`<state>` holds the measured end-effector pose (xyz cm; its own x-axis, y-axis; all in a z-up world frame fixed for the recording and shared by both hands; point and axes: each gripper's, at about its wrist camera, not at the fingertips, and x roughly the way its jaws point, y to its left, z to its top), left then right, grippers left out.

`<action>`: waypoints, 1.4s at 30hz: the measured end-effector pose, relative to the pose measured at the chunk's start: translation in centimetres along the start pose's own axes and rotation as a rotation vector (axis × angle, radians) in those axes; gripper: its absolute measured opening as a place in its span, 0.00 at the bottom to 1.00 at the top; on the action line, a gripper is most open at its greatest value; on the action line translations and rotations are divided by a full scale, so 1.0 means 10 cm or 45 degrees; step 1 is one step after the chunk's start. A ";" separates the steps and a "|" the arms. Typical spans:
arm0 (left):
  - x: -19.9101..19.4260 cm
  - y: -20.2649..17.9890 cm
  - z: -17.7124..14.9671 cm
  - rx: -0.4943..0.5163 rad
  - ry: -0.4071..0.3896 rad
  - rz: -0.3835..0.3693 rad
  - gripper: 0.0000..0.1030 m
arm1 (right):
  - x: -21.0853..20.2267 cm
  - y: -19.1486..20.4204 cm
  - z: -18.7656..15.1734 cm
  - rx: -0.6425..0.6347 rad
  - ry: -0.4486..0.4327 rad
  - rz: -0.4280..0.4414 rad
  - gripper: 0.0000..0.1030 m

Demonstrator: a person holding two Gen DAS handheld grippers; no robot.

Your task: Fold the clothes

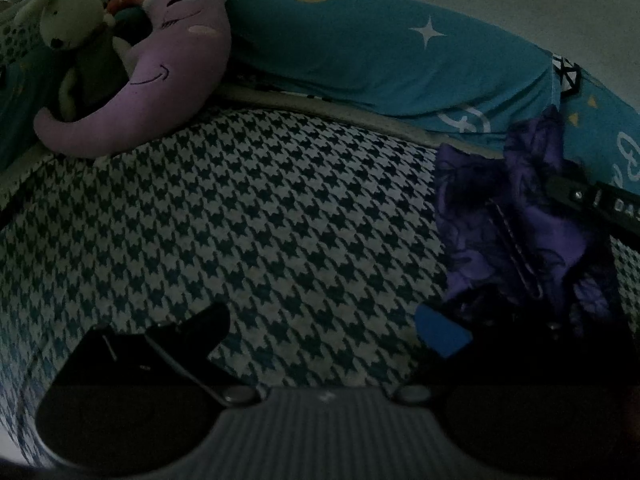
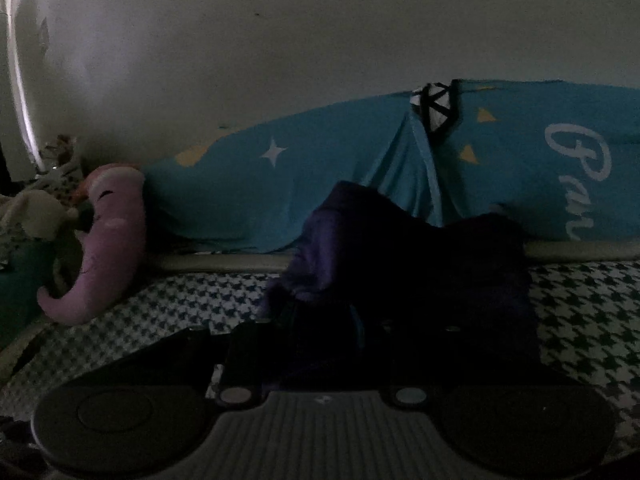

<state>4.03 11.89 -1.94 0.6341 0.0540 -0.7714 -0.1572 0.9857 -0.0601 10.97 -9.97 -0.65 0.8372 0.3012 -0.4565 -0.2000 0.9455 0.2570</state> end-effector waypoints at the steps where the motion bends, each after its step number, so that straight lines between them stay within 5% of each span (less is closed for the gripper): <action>1: 0.00 0.00 0.00 0.002 -0.001 0.000 1.00 | 0.04 0.01 0.00 -0.007 0.005 0.016 0.26; 8: 0.02 0.00 0.00 -0.002 0.012 0.001 1.00 | 0.28 0.15 -0.04 -0.070 0.042 0.119 0.29; 17: 0.09 -0.03 0.01 0.002 0.043 0.004 1.00 | 0.38 0.16 -0.04 -0.097 0.134 0.093 0.33; 25: 0.03 -0.13 -0.02 0.047 0.002 0.032 1.00 | -0.05 0.18 0.14 -0.047 0.068 0.123 0.35; 28: -0.01 -0.16 -0.06 0.064 -0.007 0.025 1.00 | -0.21 0.17 0.14 -0.036 0.063 0.106 0.43; 42: -0.27 -0.18 -0.41 0.079 0.025 -0.007 1.00 | -0.76 -0.07 0.04 0.073 0.150 0.024 0.44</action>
